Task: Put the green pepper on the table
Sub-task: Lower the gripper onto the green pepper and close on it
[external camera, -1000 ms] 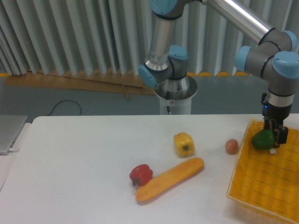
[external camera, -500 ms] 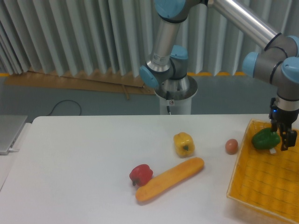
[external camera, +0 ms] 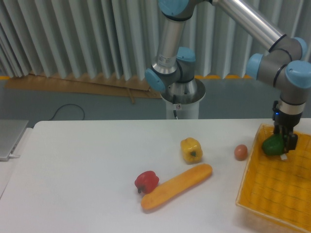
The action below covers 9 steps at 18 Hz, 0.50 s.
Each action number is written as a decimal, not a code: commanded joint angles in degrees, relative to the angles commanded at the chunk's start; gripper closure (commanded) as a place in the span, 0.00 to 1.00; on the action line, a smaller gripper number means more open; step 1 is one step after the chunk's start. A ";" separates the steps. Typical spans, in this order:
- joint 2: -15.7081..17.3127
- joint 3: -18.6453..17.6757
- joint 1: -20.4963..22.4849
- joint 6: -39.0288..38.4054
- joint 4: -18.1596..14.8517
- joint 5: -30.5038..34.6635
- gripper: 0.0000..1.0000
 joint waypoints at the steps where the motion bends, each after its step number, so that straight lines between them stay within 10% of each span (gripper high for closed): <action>1: 0.96 -0.35 0.00 0.00 -0.09 0.09 0.00; 9: 1.85 -2.03 0.61 0.79 0.26 1.58 0.00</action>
